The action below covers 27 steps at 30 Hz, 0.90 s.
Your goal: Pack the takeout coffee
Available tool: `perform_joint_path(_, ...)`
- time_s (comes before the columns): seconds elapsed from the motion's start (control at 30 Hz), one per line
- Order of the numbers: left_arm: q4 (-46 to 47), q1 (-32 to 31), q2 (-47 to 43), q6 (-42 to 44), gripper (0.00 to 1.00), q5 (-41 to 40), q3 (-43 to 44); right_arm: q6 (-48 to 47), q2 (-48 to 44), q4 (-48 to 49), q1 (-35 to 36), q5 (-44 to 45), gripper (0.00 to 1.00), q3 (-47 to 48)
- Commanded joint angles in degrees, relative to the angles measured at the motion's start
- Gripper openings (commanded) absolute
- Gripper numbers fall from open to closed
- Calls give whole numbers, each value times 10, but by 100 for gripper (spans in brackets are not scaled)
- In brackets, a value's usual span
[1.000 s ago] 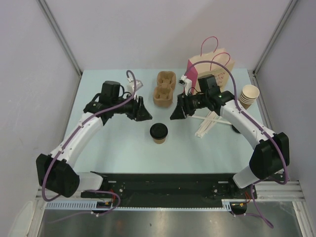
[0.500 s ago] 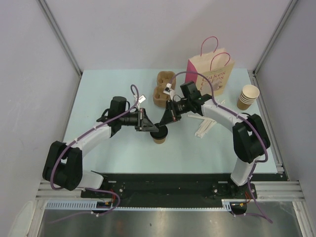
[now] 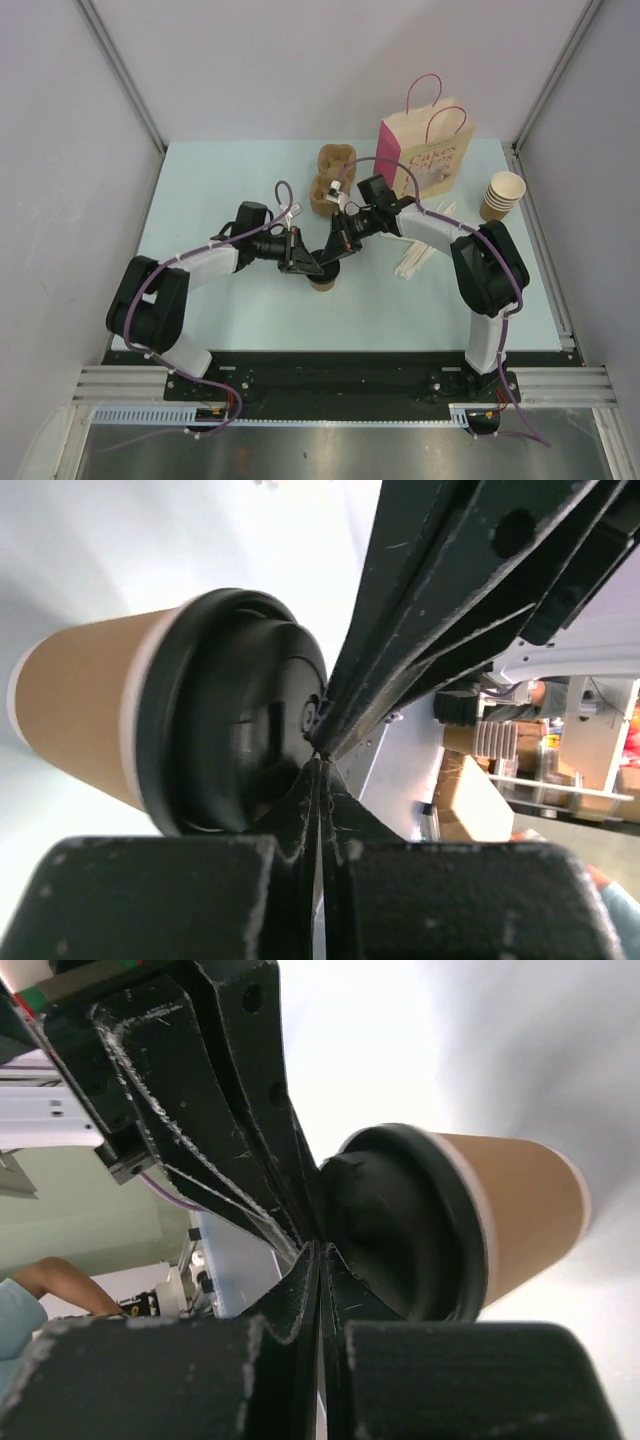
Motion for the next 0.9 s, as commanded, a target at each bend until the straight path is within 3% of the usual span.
perform_joint_path(0.0,-25,-1,37,24,0,-22,9,-24,30,-17,0,-17,0,1)
perform_joint_path(0.47,-94,11,102,78,0,-70,21,-53,83,-16,-11,-9,0,-19)
perform_joint_path(0.87,-99,28,144,93,0,-107,12,-60,128,-8,-22,6,0,-27)
